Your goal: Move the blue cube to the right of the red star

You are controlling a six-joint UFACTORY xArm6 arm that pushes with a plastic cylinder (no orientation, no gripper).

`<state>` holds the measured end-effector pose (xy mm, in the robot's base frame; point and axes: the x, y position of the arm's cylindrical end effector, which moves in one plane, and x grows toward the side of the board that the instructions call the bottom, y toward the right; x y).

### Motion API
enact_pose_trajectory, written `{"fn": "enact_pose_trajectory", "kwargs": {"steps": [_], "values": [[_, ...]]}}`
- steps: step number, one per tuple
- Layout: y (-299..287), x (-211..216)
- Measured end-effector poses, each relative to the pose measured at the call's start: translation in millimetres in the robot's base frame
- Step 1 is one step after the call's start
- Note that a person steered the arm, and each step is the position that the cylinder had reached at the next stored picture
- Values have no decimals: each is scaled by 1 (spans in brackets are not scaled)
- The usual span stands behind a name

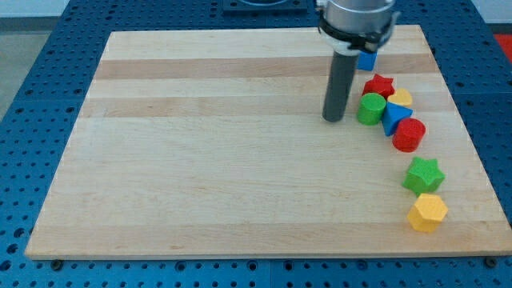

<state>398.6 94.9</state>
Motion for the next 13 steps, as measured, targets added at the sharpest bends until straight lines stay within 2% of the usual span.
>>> {"fn": "enact_pose_trajectory", "kwargs": {"steps": [2, 3, 6, 7, 8, 9, 10, 13], "values": [[11, -148], [18, -168], [124, -164], [139, -159], [117, -203], [60, -199], [40, -171], [114, -117]]}}
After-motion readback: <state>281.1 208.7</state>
